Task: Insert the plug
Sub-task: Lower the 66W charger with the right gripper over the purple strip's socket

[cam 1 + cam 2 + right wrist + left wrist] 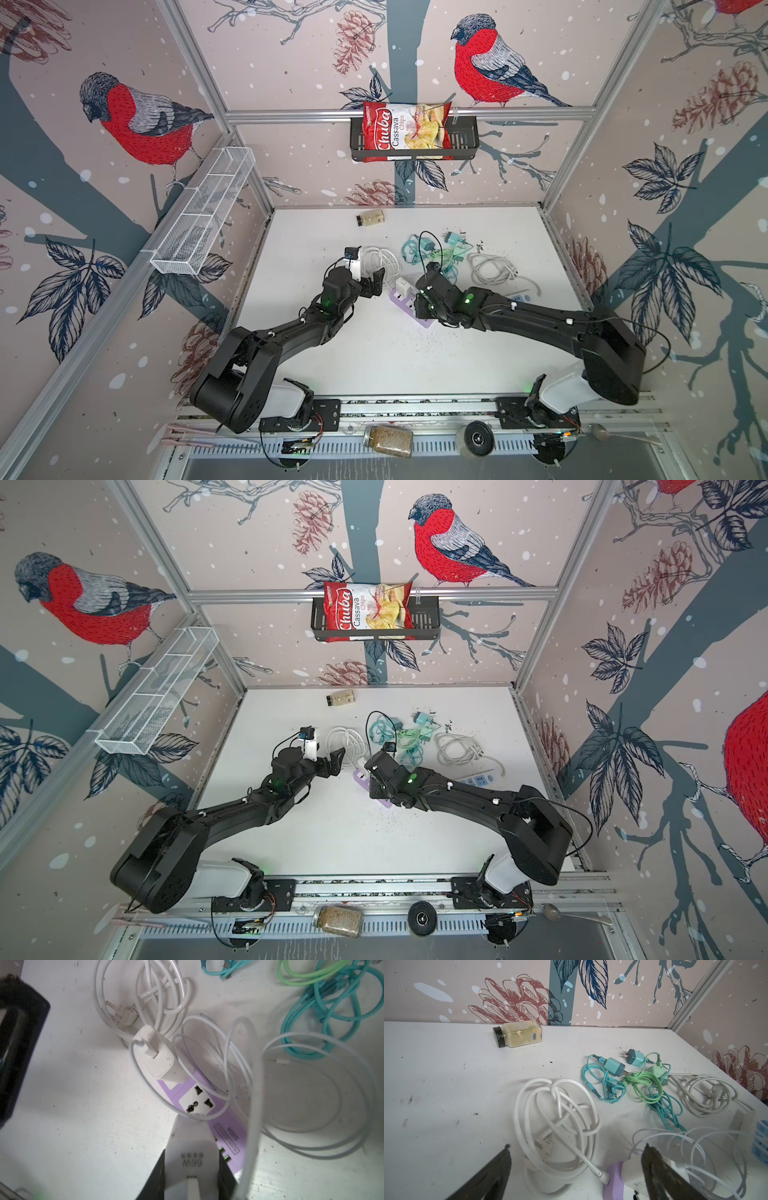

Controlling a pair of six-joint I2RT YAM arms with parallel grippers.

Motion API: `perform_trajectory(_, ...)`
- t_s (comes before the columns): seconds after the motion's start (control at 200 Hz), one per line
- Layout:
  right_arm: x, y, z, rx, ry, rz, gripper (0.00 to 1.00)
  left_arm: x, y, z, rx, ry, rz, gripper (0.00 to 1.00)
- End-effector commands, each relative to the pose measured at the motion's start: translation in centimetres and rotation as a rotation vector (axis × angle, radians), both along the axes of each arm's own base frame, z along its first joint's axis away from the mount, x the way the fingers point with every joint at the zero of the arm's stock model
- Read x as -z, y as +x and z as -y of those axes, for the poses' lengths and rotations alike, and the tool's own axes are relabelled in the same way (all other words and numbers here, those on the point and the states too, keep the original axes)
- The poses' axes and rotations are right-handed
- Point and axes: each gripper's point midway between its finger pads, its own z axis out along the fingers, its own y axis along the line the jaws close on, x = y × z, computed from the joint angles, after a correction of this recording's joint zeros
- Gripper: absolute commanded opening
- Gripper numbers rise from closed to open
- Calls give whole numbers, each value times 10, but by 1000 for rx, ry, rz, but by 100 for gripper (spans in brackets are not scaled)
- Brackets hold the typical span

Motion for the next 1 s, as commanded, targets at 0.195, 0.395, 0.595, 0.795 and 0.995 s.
perform_trajectory(0.195, 0, 34, -4, 88, -74, 28, 6, 1, -4, 12, 60, -57, -4, 89)
perform_trajectory(0.395, 6, 42, 3, 166, -133, 16, 8, 2, -1, 3, -2, -68, -8, 89)
perform_trajectory(0.595, 13, 51, 2, 214, -173, 33, 6, 3, -2, 8, 14, -121, -14, 88)
perform_trajectory(0.795, 9, 60, 2, 262, -174, 64, 4, 6, -10, 10, 42, -136, -13, 87)
perform_trajectory(0.995, 16, 61, -4, 262, -172, 38, 4, 8, -11, 8, 36, -119, -19, 88)
